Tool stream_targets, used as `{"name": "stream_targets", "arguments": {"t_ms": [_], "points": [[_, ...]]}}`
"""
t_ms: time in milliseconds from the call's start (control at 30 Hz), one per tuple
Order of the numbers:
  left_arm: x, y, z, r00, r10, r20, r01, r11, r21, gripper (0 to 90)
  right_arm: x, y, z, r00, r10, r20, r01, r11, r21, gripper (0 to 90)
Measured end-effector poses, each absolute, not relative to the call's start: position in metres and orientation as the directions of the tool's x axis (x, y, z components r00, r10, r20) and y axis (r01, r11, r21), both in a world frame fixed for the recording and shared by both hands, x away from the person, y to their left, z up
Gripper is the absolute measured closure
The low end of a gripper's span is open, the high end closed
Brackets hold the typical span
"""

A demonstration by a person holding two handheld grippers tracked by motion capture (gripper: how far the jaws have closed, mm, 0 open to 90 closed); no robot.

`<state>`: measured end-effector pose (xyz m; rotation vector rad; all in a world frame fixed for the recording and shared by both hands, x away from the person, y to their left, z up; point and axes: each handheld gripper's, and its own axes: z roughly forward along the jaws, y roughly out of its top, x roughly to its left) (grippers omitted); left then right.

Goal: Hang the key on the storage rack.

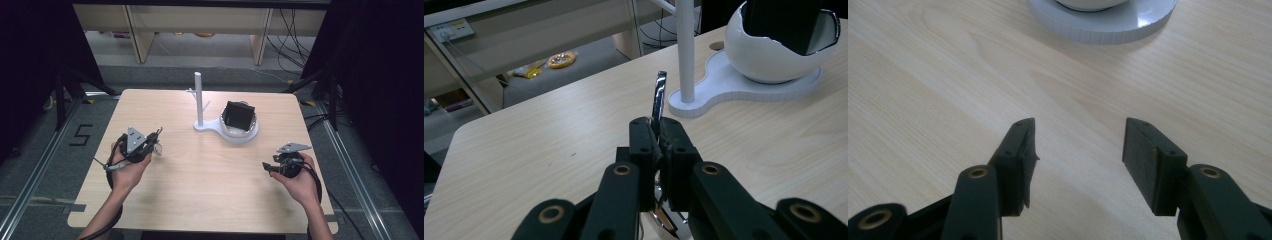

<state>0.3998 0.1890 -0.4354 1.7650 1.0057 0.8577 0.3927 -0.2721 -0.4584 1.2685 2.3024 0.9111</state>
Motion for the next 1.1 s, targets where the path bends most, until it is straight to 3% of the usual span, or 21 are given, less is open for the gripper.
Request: {"name": "stream_targets", "arguments": {"t_ms": [1100], "points": [[0.441, 0.161, -0.413, 0.336, 0.930, 0.148, 0.213, -0.228, 0.950, 84.9, 0.393, -0.269, -0.460, -0.546, 0.838, -0.006, 0.610, 0.402, 0.684, 48.1]]}}
